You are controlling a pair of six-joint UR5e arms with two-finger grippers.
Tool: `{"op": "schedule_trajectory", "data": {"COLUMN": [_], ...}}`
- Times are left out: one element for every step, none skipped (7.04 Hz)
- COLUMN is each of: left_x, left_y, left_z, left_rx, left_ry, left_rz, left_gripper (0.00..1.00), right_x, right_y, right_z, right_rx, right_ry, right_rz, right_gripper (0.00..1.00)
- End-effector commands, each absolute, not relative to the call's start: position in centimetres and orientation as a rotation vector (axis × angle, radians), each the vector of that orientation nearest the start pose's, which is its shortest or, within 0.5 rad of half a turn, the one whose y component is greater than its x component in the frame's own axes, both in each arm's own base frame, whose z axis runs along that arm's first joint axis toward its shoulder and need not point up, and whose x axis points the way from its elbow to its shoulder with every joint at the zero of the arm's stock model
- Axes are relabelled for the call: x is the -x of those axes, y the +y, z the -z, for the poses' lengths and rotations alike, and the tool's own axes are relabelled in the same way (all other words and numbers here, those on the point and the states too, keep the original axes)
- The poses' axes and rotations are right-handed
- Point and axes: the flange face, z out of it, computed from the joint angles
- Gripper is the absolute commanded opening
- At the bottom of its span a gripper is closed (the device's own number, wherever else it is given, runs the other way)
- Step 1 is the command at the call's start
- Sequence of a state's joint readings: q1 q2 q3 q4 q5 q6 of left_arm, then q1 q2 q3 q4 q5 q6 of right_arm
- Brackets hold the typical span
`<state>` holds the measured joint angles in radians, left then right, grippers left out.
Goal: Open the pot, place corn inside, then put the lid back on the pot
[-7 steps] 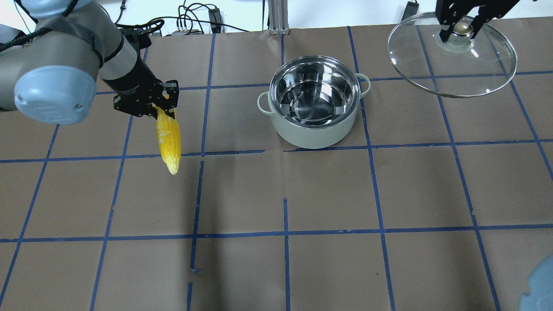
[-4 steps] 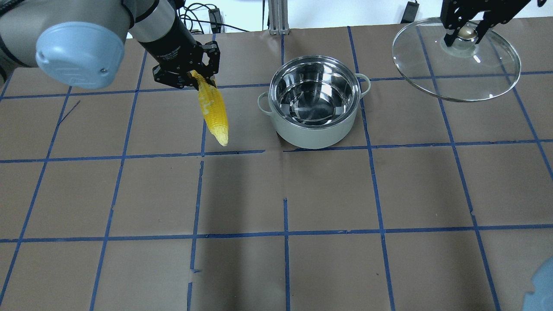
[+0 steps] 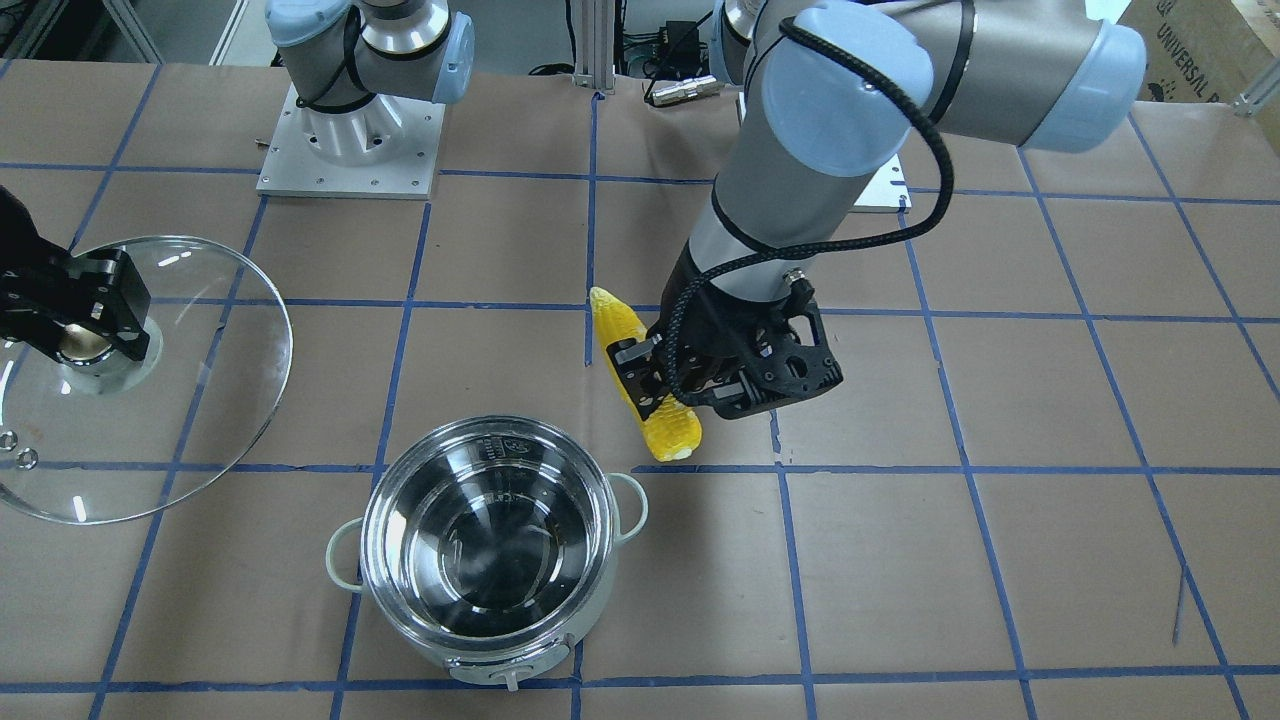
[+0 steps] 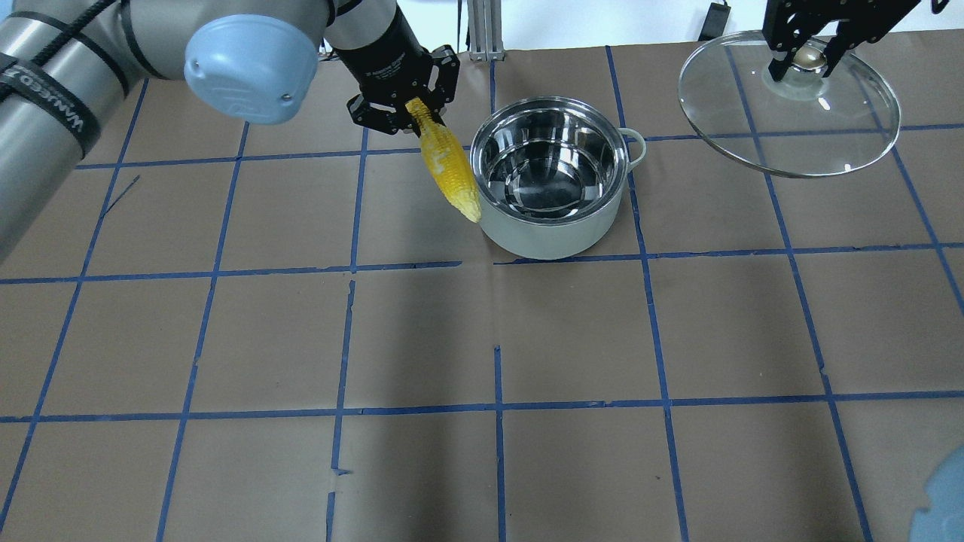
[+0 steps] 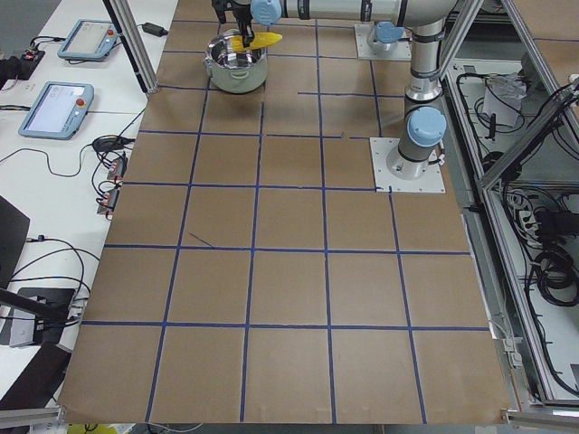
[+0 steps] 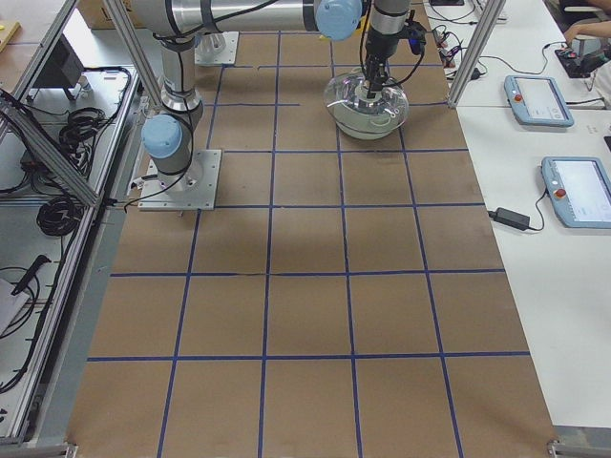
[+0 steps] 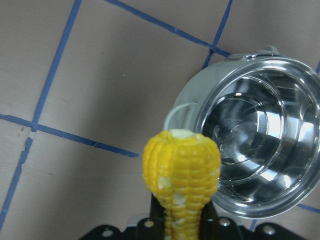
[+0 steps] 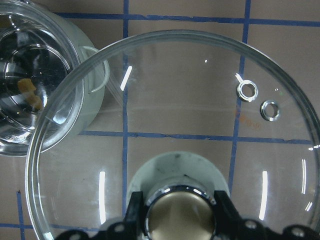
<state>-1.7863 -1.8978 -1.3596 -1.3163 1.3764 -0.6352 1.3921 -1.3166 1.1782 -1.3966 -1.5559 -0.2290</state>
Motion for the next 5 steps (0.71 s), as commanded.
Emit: {"op": "schedule_trajectory", "data": {"left_x": [31.9,32.3,32.8,34.2,34.8], "left_y": [-60.0,-60.7,-61.5,-61.7,-61.8], "left_z": [-41.8,-40.9,-39.3,-38.2,-37.2], "left_rx": [0.783,0.838,0.904,0.919,0.907], "left_ry": [3.297,3.292,3.280,3.287,3.284], "left_rz": [0.099,0.114,0.115,0.134,0.118], "left_gripper": [0.11,0.11,0.11,0.11,0.11], "right_x": [-2.8,-2.9,-3.1,-3.1,-3.1], "right_y": [-60.7,-60.6,-60.6,-60.5,-60.5], "right_z": [-52.6,-52.7,-52.8,-52.9,-53.0], "right_rx": [0.076,0.076,0.078,0.078,0.078], "right_ry": [3.119,3.114,3.105,3.106,3.107], "right_rz": [-0.042,-0.038,-0.033,-0.028,-0.026], "right_gripper": [0.15,0.15,0.15,0.15,0.15]}}
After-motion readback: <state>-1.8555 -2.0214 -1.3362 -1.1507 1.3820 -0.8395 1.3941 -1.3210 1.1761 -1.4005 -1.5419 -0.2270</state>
